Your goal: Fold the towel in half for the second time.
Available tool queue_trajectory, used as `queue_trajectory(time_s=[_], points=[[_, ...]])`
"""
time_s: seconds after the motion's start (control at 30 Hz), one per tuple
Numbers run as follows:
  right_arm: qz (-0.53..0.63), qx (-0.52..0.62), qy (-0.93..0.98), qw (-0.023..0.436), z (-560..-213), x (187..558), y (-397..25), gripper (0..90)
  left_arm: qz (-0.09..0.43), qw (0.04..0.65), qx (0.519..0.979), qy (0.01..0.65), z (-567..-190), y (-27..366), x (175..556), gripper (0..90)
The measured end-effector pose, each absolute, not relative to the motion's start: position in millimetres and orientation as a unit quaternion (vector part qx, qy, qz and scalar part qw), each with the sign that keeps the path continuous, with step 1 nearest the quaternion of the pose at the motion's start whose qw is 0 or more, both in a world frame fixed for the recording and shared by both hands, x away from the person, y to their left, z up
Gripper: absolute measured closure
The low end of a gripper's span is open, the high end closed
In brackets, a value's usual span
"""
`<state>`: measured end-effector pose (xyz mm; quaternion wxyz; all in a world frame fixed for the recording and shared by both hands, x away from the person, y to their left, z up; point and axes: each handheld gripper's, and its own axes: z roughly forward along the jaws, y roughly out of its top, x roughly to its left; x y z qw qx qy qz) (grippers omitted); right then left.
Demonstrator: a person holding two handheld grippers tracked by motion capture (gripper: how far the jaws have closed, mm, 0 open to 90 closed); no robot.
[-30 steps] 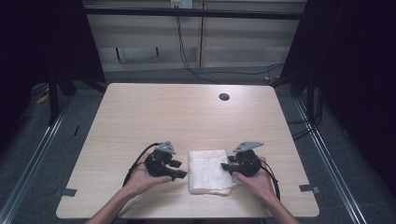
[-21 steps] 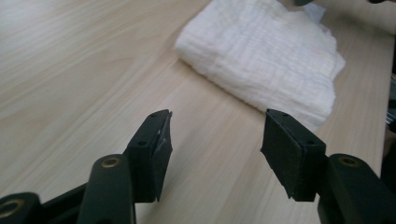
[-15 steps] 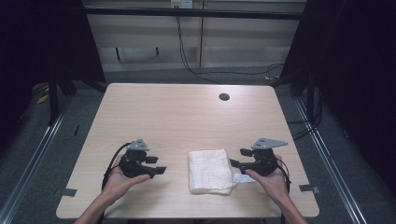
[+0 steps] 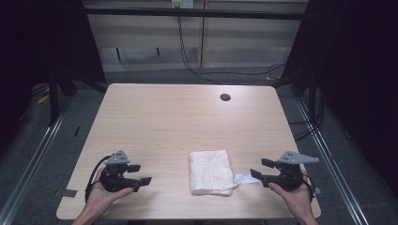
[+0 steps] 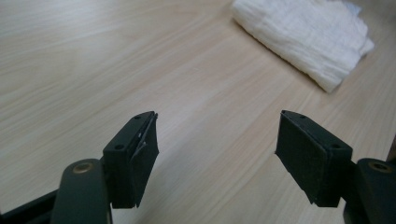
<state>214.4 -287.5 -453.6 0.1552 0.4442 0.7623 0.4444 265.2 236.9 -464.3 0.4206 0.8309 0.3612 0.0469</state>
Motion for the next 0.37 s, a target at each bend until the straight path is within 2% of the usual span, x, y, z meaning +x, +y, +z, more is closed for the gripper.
queue_trajectory(time_s=[0.03, 0.13, 0.2, 0.27, 0.3, 0.37], points=[[0.452, 0.452, 0.752, 0.161, -456, 207, -297, 33.4, 0.061, 0.425, 0.825, 0.368, -466, 245, 261, 29.4], [0.455, 0.459, 0.744, 0.169, -457, 204, -305, 33.4, 0.053, 0.414, 0.830, 0.370, -472, 249, 261, 30.0], [0.459, 0.470, 0.733, 0.176, -462, 205, -311, 32.8, 0.097, 0.421, 0.826, 0.363, -470, 248, 259, 30.0], [0.455, 0.474, 0.735, 0.168, -467, 207, -312, 31.9, 0.099, 0.431, 0.821, 0.361, -468, 247, 261, 28.9], [0.447, 0.473, 0.742, 0.160, -469, 209, -312, 31.1, 0.082, 0.426, 0.826, 0.361, -469, 244, 262, 27.2], [0.441, 0.469, 0.746, 0.169, -470, 210, -311, 30.8, 0.086, 0.421, 0.829, 0.358, -471, 242, 261, 27.1]])
